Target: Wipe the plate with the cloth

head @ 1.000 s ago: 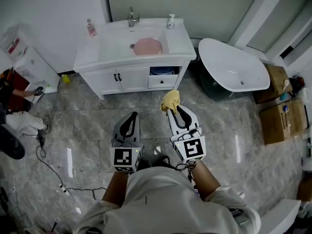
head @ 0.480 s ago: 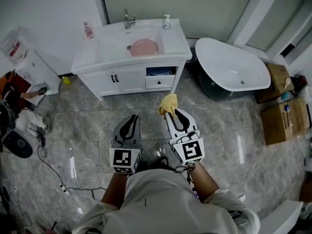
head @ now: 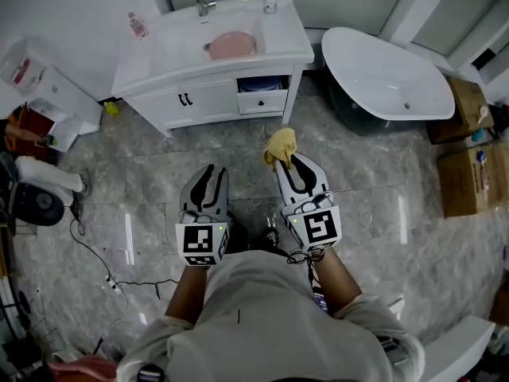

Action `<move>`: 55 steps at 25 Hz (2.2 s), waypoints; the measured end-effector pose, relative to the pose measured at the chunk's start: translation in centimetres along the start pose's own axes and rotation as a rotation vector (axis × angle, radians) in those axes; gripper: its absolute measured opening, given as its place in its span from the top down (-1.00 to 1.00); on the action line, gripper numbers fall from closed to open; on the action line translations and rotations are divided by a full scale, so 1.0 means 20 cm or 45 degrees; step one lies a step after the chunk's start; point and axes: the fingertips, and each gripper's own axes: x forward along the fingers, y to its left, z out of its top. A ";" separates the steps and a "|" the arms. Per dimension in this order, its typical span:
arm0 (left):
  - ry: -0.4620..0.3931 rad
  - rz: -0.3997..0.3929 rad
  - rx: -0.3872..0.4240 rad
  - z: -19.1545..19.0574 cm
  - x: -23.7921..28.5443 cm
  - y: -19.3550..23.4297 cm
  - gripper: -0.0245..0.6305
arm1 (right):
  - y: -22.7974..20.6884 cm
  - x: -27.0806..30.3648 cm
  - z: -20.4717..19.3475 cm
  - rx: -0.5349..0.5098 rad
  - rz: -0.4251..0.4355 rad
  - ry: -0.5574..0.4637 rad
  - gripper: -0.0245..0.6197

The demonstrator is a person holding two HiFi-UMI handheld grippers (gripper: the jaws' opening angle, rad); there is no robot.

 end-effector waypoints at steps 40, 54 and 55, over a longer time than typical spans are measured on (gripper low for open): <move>0.060 -0.064 -0.122 0.15 1.84 1.24 0.63 | -0.79 2.14 -0.05 -0.076 0.067 0.149 0.69; 0.257 0.109 -0.185 0.16 2.62 1.50 0.63 | -1.44 2.81 -0.15 0.057 0.190 0.211 0.69; 0.270 0.112 -0.194 0.15 2.66 1.51 0.63 | -1.45 2.84 -0.18 0.065 0.201 0.223 0.69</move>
